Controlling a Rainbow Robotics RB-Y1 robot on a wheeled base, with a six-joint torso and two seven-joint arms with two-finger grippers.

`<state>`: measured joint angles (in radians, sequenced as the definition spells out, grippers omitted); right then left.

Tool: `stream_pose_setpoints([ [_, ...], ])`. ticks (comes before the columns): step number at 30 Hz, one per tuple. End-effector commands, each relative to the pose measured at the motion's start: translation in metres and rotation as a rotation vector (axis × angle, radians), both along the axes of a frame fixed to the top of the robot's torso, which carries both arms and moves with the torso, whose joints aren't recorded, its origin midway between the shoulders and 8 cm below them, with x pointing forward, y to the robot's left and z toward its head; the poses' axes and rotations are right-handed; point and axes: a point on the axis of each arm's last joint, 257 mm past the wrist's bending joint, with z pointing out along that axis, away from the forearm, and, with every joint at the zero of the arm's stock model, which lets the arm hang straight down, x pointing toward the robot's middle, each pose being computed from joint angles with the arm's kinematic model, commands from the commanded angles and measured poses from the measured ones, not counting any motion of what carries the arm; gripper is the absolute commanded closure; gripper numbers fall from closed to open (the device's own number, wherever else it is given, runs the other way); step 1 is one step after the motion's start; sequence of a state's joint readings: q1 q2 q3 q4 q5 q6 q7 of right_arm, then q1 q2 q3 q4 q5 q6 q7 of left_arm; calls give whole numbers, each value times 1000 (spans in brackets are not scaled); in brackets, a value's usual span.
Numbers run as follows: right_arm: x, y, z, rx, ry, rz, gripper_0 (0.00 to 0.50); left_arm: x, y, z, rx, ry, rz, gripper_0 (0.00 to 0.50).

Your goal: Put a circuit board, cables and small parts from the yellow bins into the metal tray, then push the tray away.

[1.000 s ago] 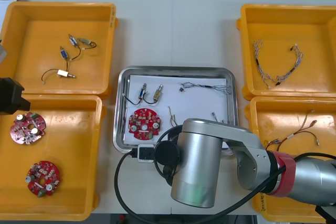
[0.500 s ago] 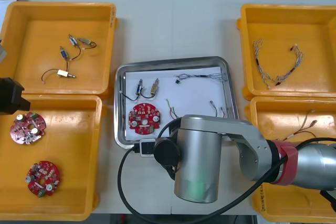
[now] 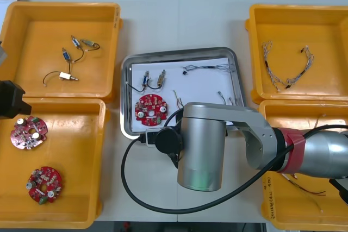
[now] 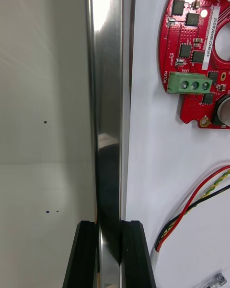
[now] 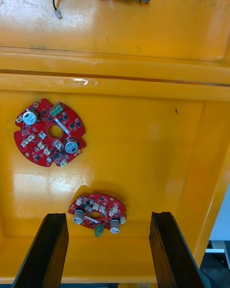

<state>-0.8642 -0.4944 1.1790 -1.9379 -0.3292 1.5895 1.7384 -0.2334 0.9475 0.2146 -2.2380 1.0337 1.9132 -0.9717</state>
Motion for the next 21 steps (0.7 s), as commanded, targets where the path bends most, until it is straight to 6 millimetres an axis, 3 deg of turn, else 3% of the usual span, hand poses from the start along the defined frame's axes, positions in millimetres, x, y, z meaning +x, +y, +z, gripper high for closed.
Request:
stream_pose_setpoints([
  [1,17,4,19,35,-36,-31,500,-4,19,10,89,-12,-65,0],
  [21,39,20,34,45,-55,-71,500,-4,19,10,89,-12,-65,0],
])
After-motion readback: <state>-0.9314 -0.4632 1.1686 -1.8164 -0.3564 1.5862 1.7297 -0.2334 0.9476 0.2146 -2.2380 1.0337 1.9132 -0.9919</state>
